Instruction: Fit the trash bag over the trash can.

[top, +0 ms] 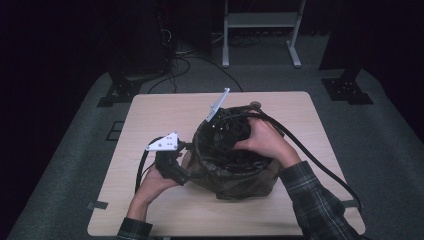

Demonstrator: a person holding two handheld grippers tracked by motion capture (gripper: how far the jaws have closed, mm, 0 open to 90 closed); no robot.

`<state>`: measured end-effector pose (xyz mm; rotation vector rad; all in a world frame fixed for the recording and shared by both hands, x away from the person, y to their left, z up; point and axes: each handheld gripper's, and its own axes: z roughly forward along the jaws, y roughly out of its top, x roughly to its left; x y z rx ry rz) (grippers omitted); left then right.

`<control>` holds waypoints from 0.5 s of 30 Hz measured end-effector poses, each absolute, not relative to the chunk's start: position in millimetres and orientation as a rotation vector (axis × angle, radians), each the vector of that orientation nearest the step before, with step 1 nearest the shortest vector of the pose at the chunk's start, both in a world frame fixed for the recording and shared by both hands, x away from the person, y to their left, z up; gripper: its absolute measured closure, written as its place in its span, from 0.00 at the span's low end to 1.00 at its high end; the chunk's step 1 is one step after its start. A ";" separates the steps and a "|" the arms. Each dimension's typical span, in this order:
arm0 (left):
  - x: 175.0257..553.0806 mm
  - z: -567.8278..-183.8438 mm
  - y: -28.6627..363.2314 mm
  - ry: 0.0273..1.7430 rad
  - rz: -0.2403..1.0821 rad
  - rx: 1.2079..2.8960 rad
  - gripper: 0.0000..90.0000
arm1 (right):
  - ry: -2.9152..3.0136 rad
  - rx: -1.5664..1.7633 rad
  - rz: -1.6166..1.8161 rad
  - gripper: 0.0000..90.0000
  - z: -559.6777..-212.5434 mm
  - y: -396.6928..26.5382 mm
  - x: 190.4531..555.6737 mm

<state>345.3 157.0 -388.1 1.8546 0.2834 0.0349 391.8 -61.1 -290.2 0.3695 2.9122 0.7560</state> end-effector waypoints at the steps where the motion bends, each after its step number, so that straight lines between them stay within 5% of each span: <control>1: 345.3 -388.0 157.1 0.283 0.035 1.857 0.00 | 2.915 0.351 0.768 0.12 -288.4 -61.1 386.9; 15: 343.7 -386.1 158.0 0.283 0.039 1.857 0.00 | 2.979 0.271 0.714 0.11 -298.6 -47.9 360.6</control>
